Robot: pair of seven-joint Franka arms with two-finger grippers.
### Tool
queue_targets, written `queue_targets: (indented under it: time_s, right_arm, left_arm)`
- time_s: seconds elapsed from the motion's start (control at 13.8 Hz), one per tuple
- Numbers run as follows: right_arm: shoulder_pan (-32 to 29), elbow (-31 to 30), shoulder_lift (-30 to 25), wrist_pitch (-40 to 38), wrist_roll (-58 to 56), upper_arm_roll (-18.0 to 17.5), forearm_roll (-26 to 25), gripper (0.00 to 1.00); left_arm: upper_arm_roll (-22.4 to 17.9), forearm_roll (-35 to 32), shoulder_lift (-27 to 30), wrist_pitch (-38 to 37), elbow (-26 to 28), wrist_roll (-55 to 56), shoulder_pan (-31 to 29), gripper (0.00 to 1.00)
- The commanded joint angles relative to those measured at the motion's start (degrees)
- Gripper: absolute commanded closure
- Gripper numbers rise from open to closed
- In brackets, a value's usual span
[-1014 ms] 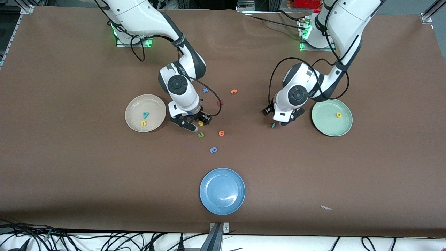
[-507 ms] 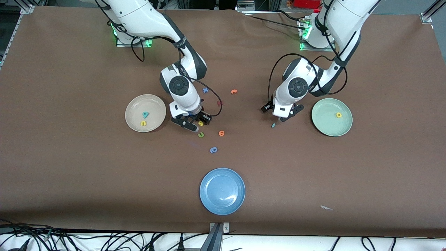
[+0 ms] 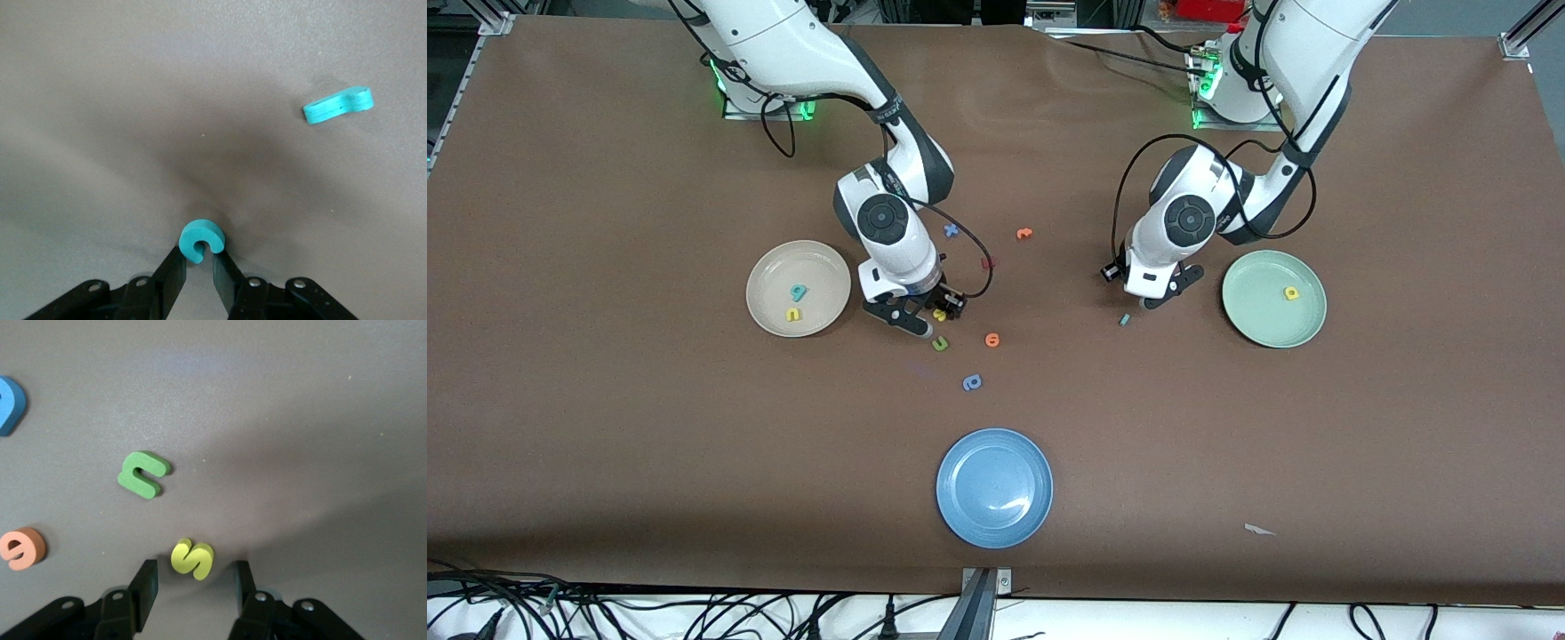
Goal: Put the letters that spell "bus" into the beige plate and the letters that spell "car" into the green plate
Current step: 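Grasp the cyan c with the left gripper while the right gripper grasps s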
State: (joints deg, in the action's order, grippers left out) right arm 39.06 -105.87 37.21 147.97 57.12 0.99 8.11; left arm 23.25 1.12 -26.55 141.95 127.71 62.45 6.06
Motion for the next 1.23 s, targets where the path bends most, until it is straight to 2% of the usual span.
queue_targets:
  time_s: [0.0,0.36,0.51,0.8,1.09,1.16]
  right_arm:
    - [0.5,0.5,0.7,1.2,0.3,0.8,-0.9,0.46]
    - [0.5,0.0,0.9,1.5,0.4,0.8,-0.9,0.47]
    - [0.6,0.0,1.2,2.0,0.4,0.8,-0.9,0.52]
    - [0.6,0.0,1.2,1.9,0.5,0.8,-0.9,0.74]
    - [0.6,0.1,0.4,1.4,0.2,0.9,-0.9,0.77]
    - [0.6,0.1,-0.2,0.8,0.0,1.1,-0.9,0.77]
  left_arm:
    - [0.3,0.5,0.3,0.7,1.1,0.0,-0.5,0.74]
    - [0.3,0.4,0.6,0.2,0.7,-0.1,-0.5,0.78]
    - [0.3,0.4,1.1,0.2,0.6,-0.3,-0.6,0.78]
    - [0.3,0.5,2.5,-1.4,-0.9,-0.3,-1.0,0.78]
    - [0.2,0.6,2.5,-1.9,-1.1,-0.5,-1.0,0.76]
    - [0.2,0.6,2.5,-1.9,-1.1,-0.5,-1.4,0.7]
